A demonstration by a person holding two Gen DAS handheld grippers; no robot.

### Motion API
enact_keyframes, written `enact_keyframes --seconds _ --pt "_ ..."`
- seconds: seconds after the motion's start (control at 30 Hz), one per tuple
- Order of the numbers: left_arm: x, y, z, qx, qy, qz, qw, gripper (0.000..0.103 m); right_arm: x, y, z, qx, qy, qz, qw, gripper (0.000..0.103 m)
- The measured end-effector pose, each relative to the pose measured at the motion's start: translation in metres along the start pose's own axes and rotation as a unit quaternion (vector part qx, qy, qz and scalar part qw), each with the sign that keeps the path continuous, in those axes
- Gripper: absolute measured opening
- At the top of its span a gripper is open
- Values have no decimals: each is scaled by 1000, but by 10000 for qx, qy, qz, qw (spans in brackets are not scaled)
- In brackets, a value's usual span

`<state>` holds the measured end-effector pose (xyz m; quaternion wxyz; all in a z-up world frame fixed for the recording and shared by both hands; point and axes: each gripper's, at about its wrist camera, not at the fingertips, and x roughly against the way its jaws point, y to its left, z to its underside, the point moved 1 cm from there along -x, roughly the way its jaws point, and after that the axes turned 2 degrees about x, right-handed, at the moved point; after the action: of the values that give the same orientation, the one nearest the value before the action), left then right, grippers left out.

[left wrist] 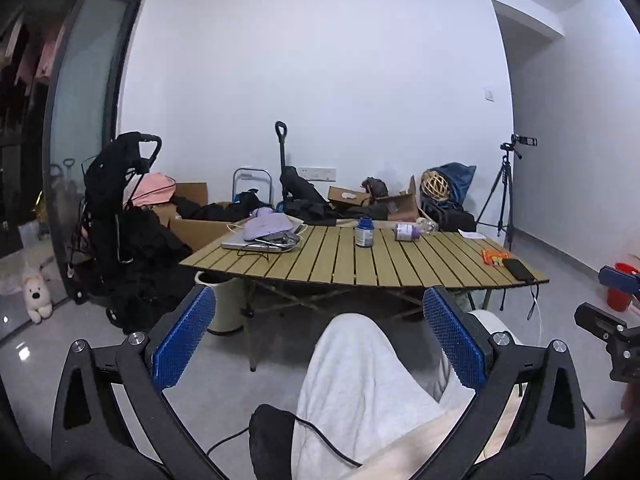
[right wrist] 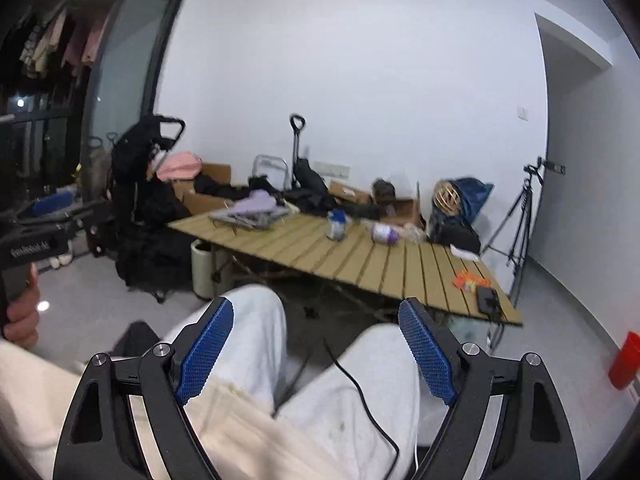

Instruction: Flip cup upright

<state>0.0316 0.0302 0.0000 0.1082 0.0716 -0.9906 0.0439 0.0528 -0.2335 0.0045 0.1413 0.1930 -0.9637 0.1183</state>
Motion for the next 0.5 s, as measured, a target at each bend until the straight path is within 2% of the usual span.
enact_keyframes --seconds 0.3,0.5 --pt "10 -10 8 -212 -26 75 9997 103 1 -8 7 -416 11 -35 9991 89" --pt "10 -9 8 -224 -23 77 9997 103 2 -5 8 -380 19 -76 9992 89"
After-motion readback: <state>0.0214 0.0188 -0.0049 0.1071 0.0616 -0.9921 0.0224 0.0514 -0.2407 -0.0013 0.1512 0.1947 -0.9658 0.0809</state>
